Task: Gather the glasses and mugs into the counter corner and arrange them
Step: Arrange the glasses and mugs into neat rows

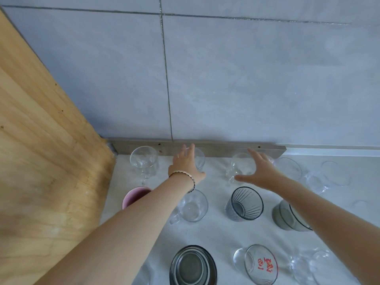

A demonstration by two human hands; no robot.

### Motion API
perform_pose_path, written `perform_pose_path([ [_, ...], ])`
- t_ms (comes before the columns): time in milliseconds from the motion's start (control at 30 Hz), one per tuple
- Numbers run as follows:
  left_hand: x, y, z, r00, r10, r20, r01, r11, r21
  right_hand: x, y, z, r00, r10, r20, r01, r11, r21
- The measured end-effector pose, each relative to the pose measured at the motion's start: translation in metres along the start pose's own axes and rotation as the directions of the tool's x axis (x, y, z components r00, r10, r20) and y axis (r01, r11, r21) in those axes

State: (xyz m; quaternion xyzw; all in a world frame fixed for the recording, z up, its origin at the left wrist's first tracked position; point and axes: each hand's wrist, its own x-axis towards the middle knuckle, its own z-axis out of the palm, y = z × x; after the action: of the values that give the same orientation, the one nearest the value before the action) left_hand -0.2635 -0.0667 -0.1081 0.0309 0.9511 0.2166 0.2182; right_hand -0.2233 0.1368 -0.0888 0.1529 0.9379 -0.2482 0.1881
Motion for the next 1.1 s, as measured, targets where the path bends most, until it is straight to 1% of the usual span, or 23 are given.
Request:
perform_pose_path([
  [67, 0.003, 0.002, 0.003, 0.999, -0.036, -0.039, 0.035, 0.999, -0.014, 0.002, 0.002, 0.005, 1.0, -0.003, -0.01, 0.003, 1.0, -0.011],
  [167, 0.005, 0.002, 0.005, 0.992, -0.07, -0.105, 0.063, 0.995, -0.072, 0.011, -0.004, 0.011, 0.996, 0.076, -0.037, -0.075, 0.997, 0.029],
  [233, 0.006, -0.001, 0.005, 0.99, -0.08, -0.117, 0.067, 0.992, -0.108, 0.017, -0.009, 0.014, 0.992, 0.114, -0.053, -0.113, 0.993, 0.023],
  [267, 0.007, -0.002, 0.004, 0.99, -0.075, -0.119, 0.06, 0.991, -0.122, 0.02, -0.011, 0.014, 0.995, 0.088, -0.051, -0.087, 0.996, 0.011],
  [367, 0.008, -0.005, 0.004, 0.99, -0.056, -0.13, 0.037, 0.988, -0.151, 0.024, -0.015, 0.012, 0.995, -0.096, 0.014, 0.097, 0.995, -0.038],
  [400, 0.008, -0.005, 0.004, 0.99, -0.05, -0.135, 0.028, 0.987, -0.157, 0.025, -0.016, 0.013, 0.991, -0.133, 0.028, 0.135, 0.99, -0.051],
  [467, 0.008, -0.005, 0.003, 0.988, -0.039, -0.148, 0.014, 0.986, -0.164, 0.026, -0.017, 0.015, 0.991, -0.13, 0.031, 0.132, 0.99, -0.055],
  [533, 0.008, -0.005, 0.003, 0.987, -0.03, -0.155, 0.003, 0.985, -0.17, 0.026, -0.014, 0.018, 0.994, -0.107, 0.0, 0.106, 0.993, -0.049],
  [767, 0.008, -0.007, 0.005, 0.983, -0.01, -0.181, -0.021, 0.985, -0.17, 0.027, -0.009, 0.023, 0.991, -0.135, -0.017, 0.135, 0.99, -0.033],
  [900, 0.009, -0.007, 0.007, 0.986, -0.012, -0.168, -0.011, 0.99, -0.141, 0.027, -0.006, 0.02, 0.985, -0.175, 0.006, 0.175, 0.984, -0.011],
  [1000, 0.006, -0.002, 0.01, 0.987, -0.059, -0.151, 0.039, 0.991, -0.131, 0.022, -0.005, 0.024, 0.987, -0.162, 0.016, 0.163, 0.986, -0.023],
  [1067, 0.003, 0.008, 0.012, 0.976, -0.073, -0.204, 0.068, 0.997, -0.033, 0.014, -0.002, 0.019, 0.987, -0.158, -0.036, 0.158, 0.987, 0.018],
  [1100, 0.001, 0.015, 0.013, 0.967, -0.029, -0.252, 0.039, 0.999, 0.032, 0.011, 0.002, 0.01, 0.979, -0.169, -0.111, 0.175, 0.984, 0.039],
])
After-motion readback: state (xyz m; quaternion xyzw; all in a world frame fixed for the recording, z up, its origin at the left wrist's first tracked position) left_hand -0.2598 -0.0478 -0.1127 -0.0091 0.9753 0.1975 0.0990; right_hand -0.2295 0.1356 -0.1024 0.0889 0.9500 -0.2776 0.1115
